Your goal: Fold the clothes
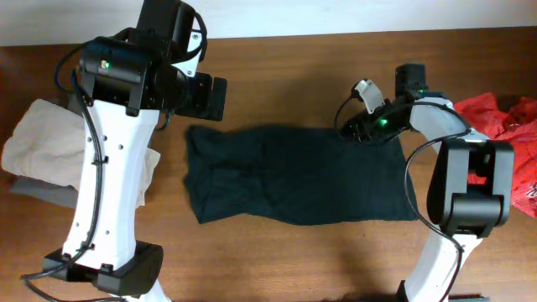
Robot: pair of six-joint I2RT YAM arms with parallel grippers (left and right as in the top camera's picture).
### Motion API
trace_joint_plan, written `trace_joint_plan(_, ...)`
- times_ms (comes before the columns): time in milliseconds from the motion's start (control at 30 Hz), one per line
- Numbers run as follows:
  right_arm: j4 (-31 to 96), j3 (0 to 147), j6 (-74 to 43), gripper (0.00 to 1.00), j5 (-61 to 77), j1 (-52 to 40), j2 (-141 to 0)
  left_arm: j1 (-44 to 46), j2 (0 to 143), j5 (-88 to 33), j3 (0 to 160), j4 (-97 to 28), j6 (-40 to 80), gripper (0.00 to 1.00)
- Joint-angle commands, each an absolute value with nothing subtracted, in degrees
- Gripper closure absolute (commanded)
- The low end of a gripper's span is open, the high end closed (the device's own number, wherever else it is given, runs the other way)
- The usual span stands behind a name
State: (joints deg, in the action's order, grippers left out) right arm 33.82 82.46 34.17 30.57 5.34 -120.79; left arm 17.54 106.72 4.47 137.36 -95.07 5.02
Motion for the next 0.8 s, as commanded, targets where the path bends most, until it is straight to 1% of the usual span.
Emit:
trace_joint_plan(0, 34.30, 82.78, 35.86, 0.34, 32.86, 5.06, -122.87, 17.45, 105.41, 3.88, 136.90, -94.98, 4.47, 0.01)
trace_joint_plan(67, 35.22, 82.78, 37.43, 0.36, 33.04, 4.78, -123.24, 17.45, 105.41, 3.88, 136.90, -94.96, 4.47, 0.01)
trace_joint_plan(167, 35.11, 82.76, 38.17, 0.42, 32.73, 4.12, -123.39, 17.45, 105.41, 3.88, 136.90, -94.83, 4.47, 0.01)
trace_joint_plan(200, 34.81, 82.76, 38.15, 0.47, 32.69, 4.08, -123.39, 17.45, 105.41, 3.88, 136.90, -94.76, 4.47, 0.01)
trace_joint_plan(233, 34.59, 82.76, 38.15, 0.59, 32.71, 4.08, -123.39, 17.45, 105.41, 3.88, 136.90, -94.70, 4.47, 0.01)
trace_joint_plan(300, 34.13, 82.78, 38.11, 0.72, 32.75, 4.10, -123.39, 17.45, 105.41, 3.86, 136.90, -94.74, 4.47, 0.01)
trace_joint_plan(400, 33.43, 83.68, 34.83, 0.80, 32.60, 4.32, -123.24, 17.45, 105.41, 3.88, 136.90, -95.13, 4.45, 0.01)
trace_joint_plan(533, 36.32, 86.21, 32.29, 0.85, 32.75, 4.62, -120.88, 17.45, 105.41, 3.88, 136.90, -95.22, 4.45, 0.01)
trace_joint_plan(767, 41.28, 87.50, 32.05, 0.88, 32.32, 4.51, -114.93, 17.45, 105.41, 3.90, 136.90, -95.02, 4.45, 0.01)
